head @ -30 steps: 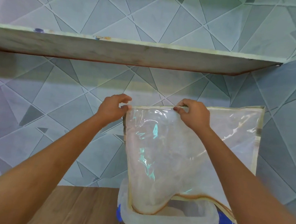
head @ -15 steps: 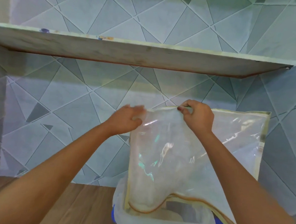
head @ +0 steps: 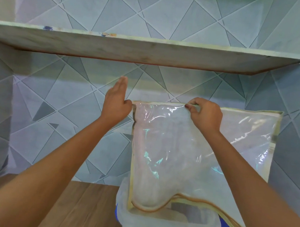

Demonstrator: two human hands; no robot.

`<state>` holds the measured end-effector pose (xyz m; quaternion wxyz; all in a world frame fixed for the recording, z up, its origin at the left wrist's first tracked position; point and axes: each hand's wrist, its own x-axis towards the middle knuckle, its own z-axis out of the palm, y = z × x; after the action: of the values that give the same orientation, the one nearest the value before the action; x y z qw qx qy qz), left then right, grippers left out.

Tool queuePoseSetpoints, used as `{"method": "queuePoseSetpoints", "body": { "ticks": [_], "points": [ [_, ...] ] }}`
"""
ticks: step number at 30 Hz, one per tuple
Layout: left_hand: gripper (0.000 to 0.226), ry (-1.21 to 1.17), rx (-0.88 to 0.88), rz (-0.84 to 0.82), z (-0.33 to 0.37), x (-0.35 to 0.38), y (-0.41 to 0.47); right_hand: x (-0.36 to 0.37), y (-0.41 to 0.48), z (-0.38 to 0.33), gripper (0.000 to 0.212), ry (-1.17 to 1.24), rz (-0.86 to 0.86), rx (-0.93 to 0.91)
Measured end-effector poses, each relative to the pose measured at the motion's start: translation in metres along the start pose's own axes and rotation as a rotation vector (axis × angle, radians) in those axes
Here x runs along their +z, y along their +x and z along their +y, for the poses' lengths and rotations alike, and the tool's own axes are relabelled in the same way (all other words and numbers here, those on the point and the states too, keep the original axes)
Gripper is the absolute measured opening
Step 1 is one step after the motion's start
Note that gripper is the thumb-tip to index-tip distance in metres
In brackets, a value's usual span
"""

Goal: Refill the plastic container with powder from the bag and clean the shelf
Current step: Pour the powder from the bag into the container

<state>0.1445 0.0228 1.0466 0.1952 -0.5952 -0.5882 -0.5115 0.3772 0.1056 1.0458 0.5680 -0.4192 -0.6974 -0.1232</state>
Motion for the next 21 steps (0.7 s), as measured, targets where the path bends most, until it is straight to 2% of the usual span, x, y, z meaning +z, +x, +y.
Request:
{"method": "queuePoseSetpoints", "body": {
  "ticks": [3,6,8,9,13,15,18,20,21],
  "points": [
    [0.059,-0.071,-0.067,-0.054,-0.001,0.007,-0.001,-0.001,0.002,0.0,0.019,0.002,0.002,-0.001],
    [0.032,-0.308,-0.275,-0.154,-0.003,0.012,0.0,-0.001,0.001,0.001,0.019,-0.006,-0.001,-0.01],
    [0.01,-0.347,-0.291,-0.163,-0.004,0.012,0.002,-0.002,0.001,0.003,0.019,0.001,-0.007,-0.005],
    [0.007,-0.344,-0.292,-0.15,-0.007,0.012,0.003,-0.003,0.001,0.004,0.018,0.001,-0.018,-0.007],
    [0.025,-0.319,-0.341,0.042,-0.012,0.019,0.008,-0.005,0.005,-0.003,0.017,-0.028,-0.08,-0.061],
    [0.021,-0.154,-0.344,0.058,-0.007,0.024,0.005,-0.006,0.007,-0.008,0.017,-0.052,-0.092,-0.078],
    [0.02,0.054,-0.243,0.042,-0.002,0.025,0.004,-0.007,0.007,-0.004,0.018,-0.071,-0.093,-0.053],
    [0.038,0.015,-0.128,0.112,0.007,0.02,0.003,-0.007,0.004,-0.002,0.019,-0.077,-0.094,-0.043],
    [0.051,-0.002,-0.016,0.218,0.013,0.016,0.002,-0.007,0.003,-0.002,0.019,-0.081,-0.094,-0.042]
  ]
}}
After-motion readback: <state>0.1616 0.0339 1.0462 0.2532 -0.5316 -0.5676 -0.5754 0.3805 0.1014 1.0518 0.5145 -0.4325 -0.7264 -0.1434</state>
